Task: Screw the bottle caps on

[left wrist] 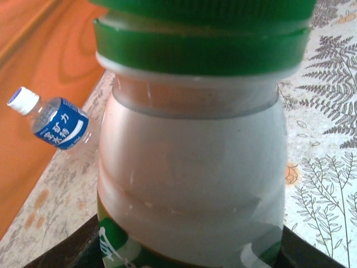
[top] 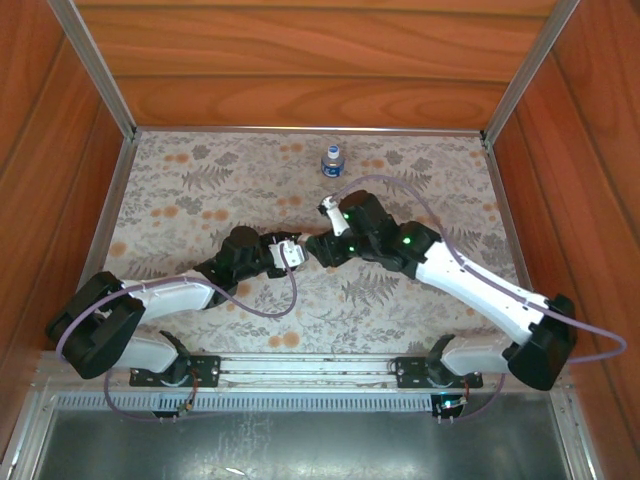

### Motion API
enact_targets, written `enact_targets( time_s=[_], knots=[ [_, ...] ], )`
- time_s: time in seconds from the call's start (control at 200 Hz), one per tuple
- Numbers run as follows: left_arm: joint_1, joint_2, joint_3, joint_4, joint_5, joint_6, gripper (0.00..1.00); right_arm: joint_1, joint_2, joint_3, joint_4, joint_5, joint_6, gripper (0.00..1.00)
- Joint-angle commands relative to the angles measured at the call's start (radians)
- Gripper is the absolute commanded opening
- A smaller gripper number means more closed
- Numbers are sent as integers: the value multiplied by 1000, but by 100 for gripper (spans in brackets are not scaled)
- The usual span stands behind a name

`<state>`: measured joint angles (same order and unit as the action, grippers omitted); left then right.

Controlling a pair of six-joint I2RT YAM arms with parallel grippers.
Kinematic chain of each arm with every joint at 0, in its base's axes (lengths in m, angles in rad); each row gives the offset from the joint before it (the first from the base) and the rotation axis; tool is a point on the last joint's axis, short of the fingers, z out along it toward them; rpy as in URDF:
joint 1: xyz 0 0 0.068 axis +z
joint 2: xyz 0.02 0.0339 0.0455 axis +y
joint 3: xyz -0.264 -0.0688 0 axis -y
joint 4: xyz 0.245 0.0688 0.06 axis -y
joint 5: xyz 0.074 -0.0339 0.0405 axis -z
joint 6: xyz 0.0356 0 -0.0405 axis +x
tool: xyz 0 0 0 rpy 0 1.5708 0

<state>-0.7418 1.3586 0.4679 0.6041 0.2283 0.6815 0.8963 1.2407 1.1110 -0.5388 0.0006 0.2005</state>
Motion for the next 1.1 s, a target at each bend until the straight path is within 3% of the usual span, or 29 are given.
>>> enact_targets(
  time_s=[0.0, 0.245, 0.39, 0.625, 1.094],
  knots=[
    [-7, -23, -8, -6, 31, 11, 51, 0, -76, -25, -30, 8, -336, 68],
    [-8, -29, -6, -10, 90, 13, 51, -1, -54, 16, -154, -40, -847, 68],
    [-8, -31, -7, -10, 110, 15, 51, 1, 21, 73, -178, 5, -983, 69],
    [-7, -31, -10, -13, 118, 17, 51, 1, 93, 114, -154, -51, -1004, 66],
    [-8, -23, -6, -16, 122, 12, 51, 0, 100, 104, -136, -104, -909, 31]
  ],
)
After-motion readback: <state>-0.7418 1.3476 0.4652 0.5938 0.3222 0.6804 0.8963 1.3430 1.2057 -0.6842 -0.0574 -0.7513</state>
